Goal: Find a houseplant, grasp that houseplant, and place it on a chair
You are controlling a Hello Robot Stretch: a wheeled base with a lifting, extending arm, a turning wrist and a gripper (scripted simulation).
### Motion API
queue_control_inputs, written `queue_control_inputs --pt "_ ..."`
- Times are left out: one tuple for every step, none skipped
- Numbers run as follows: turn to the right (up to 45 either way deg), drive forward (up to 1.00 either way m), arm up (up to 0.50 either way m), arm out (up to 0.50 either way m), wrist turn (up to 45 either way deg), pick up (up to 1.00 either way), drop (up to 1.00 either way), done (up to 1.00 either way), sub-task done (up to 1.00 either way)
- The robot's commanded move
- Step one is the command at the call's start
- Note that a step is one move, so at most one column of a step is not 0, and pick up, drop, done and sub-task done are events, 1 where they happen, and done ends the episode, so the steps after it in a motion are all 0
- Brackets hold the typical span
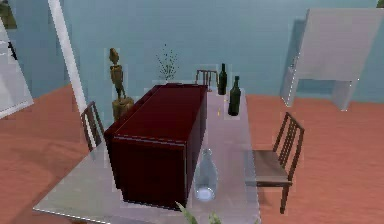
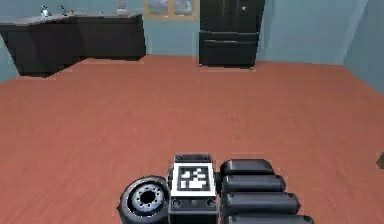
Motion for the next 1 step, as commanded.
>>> queue_control_inputs --pt "18.0 0.0 0.0 0.0 0.0 0.0 0.0 0.0 0.0"
